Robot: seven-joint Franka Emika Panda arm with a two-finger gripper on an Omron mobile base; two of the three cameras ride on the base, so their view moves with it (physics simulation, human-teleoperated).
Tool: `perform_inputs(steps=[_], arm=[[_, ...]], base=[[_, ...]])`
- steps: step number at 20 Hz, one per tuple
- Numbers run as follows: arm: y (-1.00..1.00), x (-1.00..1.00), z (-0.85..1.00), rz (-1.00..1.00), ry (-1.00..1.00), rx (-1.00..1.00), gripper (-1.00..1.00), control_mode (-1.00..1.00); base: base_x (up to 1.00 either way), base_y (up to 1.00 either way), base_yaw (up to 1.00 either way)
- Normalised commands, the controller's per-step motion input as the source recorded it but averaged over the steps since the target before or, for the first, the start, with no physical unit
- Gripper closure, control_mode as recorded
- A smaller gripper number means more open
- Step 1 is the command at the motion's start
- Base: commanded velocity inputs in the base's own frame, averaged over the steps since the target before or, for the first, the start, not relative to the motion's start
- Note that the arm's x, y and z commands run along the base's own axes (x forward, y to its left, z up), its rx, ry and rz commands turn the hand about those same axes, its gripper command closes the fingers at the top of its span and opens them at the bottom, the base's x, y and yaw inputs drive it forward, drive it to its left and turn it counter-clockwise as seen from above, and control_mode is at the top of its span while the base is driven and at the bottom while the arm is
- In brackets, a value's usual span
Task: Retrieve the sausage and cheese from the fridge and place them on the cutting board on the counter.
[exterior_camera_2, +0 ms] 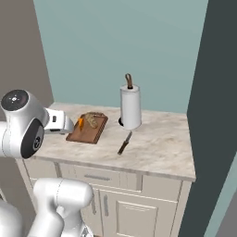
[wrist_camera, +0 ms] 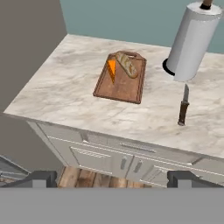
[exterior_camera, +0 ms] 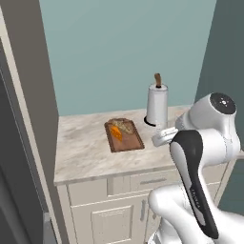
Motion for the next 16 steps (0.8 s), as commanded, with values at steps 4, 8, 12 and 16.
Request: perform_inputs(steps=[4, 8, 12, 16], arm=[[0.0, 0.0, 0.0, 0.0, 0.0, 0.0, -1.0, 1.0], [0.0, 0.0, 0.0, 0.0, 0.0, 0.0, -1.0, 1.0], [0.0, 0.0, 0.0, 0.0, 0.0, 0.0, -1.0, 1.0], [0.0, 0.0, 0.0, 0.0, 0.0, 0.0, -1.0, 1.0]], base=[[-1.0, -0.03, 0.07], [-0.92, -0.03, 0.21], [-0.7, -0.28, 0.57], [-0.63, -0.44, 0.65]])
